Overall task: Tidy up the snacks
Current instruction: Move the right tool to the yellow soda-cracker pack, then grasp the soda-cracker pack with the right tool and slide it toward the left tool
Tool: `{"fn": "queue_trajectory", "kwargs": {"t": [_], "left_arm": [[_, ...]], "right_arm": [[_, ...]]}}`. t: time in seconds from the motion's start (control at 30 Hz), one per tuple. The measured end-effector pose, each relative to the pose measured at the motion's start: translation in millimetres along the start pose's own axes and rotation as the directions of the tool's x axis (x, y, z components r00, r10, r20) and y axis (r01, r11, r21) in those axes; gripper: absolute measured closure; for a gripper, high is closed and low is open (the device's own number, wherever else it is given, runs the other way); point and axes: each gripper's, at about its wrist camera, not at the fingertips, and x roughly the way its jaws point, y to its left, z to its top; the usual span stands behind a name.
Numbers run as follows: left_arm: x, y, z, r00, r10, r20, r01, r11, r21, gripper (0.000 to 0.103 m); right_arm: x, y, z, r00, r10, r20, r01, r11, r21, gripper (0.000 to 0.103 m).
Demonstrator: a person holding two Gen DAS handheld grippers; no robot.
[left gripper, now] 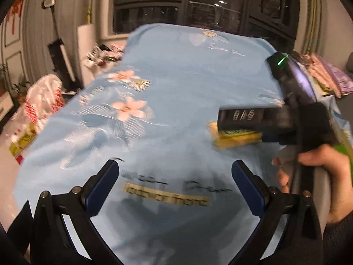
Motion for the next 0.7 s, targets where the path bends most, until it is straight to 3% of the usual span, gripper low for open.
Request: {"fn": "queue_trajectory", "kwargs": {"t": [0.1,0.2,0.27,0.33,0.43,0.57,0.6,0.63,0.7], "left_arm": [[1.0,10.2,-1.7,1.000,0.016,-0.013,-0.016,1.000,-0.019,0.001],[8.4,17.3,-3.0,0.998,-0.008,-0.056,0.006,0.999,-0.047,0.001],[14.2,21.9,-1.1,0.997,-0.013,-0.072,0.009,0.999,-0.052,0.001],[14.1,23.2,-1.4,0.997,-0.011,-0.080,0.006,0.998,-0.062,0.001],[16.1,20.8,-4.1,0.994,-0.031,-0.105,0.024,0.997,-0.073,0.001],[21.6,17.4,-8.6,0.986,-0.077,-0.145,0.061,0.992,-0.114,0.001],[23.3,15.9,-10.2,0.983,-0.094,-0.156,0.073,0.989,-0.131,0.001],[24.5,14.8,-10.6,0.981,-0.104,-0.162,0.081,0.987,-0.139,0.001],[27.8,12.3,-10.9,0.977,-0.123,-0.173,0.095,0.982,-0.161,0.001]], "right_arm": [[21.4,9.3,-2.6,0.996,-0.085,-0.008,0.084,0.996,-0.024,0.002],[18.7,13.0,-10.5,0.990,-0.128,0.053,0.131,0.990,-0.057,0.008],[8.8,4.3,-13.5,0.992,-0.110,0.068,0.112,0.993,-0.025,0.027],[-2.9,-13.0,-16.3,0.998,-0.045,0.041,0.044,0.998,0.033,0.062],[-12.8,-38.2,-27.6,0.997,0.071,-0.008,-0.070,0.993,0.097,0.076],[-25.8,-62.1,-41.3,0.990,0.138,-0.011,-0.134,0.979,0.155,0.075],[-27.0,-68.3,-40.4,0.987,0.158,-0.019,-0.152,0.970,0.190,0.069],[-28.4,-74.1,-37.3,0.985,0.170,-0.018,-0.161,0.960,0.231,0.062],[-30.4,-77.3,-28.0,0.990,0.143,0.006,-0.140,0.954,0.267,0.018]]}}
